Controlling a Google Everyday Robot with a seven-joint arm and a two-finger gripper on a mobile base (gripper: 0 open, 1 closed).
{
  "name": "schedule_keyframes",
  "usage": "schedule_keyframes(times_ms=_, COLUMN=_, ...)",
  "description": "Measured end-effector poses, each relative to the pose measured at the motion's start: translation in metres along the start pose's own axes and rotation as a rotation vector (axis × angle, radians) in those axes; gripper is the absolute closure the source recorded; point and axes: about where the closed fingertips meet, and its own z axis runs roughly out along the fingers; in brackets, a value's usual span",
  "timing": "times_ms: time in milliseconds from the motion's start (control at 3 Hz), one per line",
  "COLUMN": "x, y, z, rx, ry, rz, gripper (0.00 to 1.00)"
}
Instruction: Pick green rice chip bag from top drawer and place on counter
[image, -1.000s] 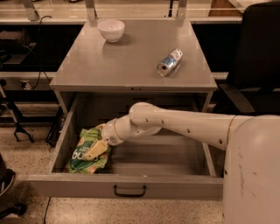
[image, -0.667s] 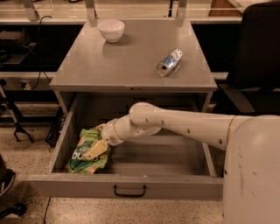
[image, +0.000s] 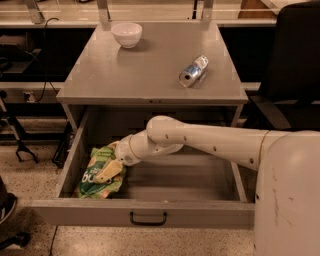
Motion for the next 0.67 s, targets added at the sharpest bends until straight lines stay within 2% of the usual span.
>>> schedule_keyframes(times_ms=333, x=-0.012, y=0.002, z=-0.004, rx=-0.008, ry=0.007, rz=-0.037, gripper=0.05)
schedule_keyframes(times_ms=667, x=-0.037, y=0.004, z=-0.015, rx=-0.016, ry=-0.025, rz=-0.094, gripper=0.00)
